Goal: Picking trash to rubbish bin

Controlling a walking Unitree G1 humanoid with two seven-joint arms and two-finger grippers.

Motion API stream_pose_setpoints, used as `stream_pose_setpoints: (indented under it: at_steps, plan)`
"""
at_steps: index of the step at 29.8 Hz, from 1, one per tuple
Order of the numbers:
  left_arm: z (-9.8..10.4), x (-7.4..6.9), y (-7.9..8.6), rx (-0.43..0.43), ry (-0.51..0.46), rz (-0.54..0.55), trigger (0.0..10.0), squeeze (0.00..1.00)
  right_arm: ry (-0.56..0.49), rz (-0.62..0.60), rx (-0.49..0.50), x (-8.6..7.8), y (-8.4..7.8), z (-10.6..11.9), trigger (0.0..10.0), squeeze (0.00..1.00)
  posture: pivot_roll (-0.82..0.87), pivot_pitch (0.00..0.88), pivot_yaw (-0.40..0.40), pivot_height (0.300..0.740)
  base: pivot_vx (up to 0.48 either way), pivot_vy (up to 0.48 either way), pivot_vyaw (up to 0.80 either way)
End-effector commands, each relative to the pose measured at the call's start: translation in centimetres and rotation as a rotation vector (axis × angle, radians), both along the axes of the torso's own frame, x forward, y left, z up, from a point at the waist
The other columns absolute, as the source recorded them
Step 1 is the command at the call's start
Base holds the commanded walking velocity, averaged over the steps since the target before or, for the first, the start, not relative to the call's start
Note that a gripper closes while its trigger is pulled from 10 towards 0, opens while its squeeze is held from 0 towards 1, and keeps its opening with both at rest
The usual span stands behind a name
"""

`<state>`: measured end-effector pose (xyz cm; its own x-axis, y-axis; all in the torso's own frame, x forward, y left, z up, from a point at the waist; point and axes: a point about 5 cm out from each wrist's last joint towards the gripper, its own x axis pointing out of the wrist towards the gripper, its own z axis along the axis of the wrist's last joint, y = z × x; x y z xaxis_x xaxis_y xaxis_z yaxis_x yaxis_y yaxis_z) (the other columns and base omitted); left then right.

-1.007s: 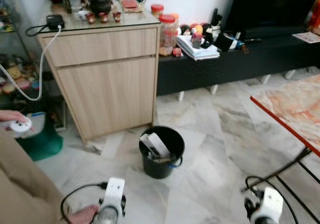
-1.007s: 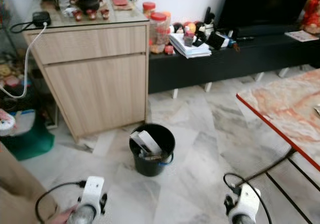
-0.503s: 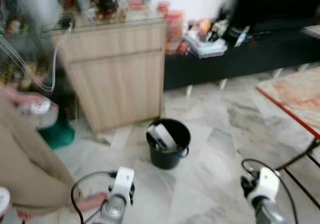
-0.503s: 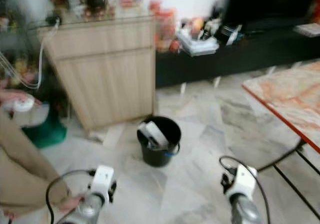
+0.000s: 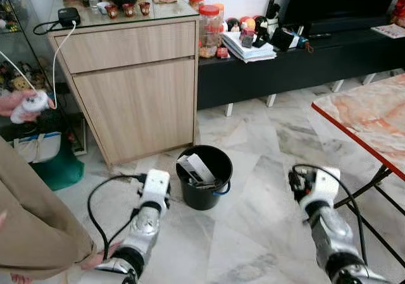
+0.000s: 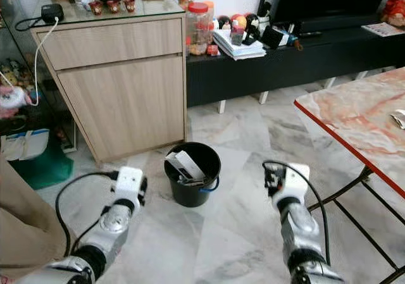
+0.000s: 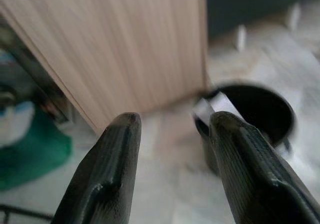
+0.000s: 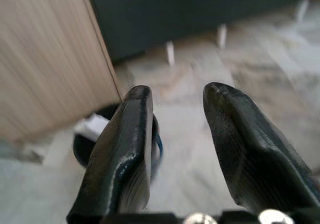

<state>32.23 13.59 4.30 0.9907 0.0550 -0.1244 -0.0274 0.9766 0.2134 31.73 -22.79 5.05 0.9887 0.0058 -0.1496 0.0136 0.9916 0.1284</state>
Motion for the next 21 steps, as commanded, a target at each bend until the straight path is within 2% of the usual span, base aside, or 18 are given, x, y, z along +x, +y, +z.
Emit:
stream_pose_setpoints:
  at_steps: [1,4,11,21]
  plan:
    - [2.0,1.0,0.4,-0.018,-0.107,0.036,10.0,0.00,-0.089,0.026,-0.008,1.1,0.5,1.8,10.0,0.00,-0.06,0.000,-0.072,0.740,0.000,0.000,0.00]
    - [3.8,1.7,0.7,-0.005,-0.211,0.036,10.0,0.00,-0.167,0.057,-0.010,2.0,1.4,3.3,10.0,0.00,-0.06,0.000,-0.067,0.740,0.000,0.000,0.00]
    - [5.0,2.0,0.9,-0.004,-0.278,0.028,10.0,0.00,-0.220,0.080,-0.003,2.5,2.4,4.3,10.0,0.00,-0.06,0.000,-0.061,0.740,0.000,0.000,-0.12]
    - [5.2,2.0,0.9,-0.019,-0.292,0.044,10.0,0.00,-0.228,0.087,0.006,2.7,2.9,4.4,10.0,0.00,-0.05,0.000,-0.060,0.740,0.000,0.000,-0.80]
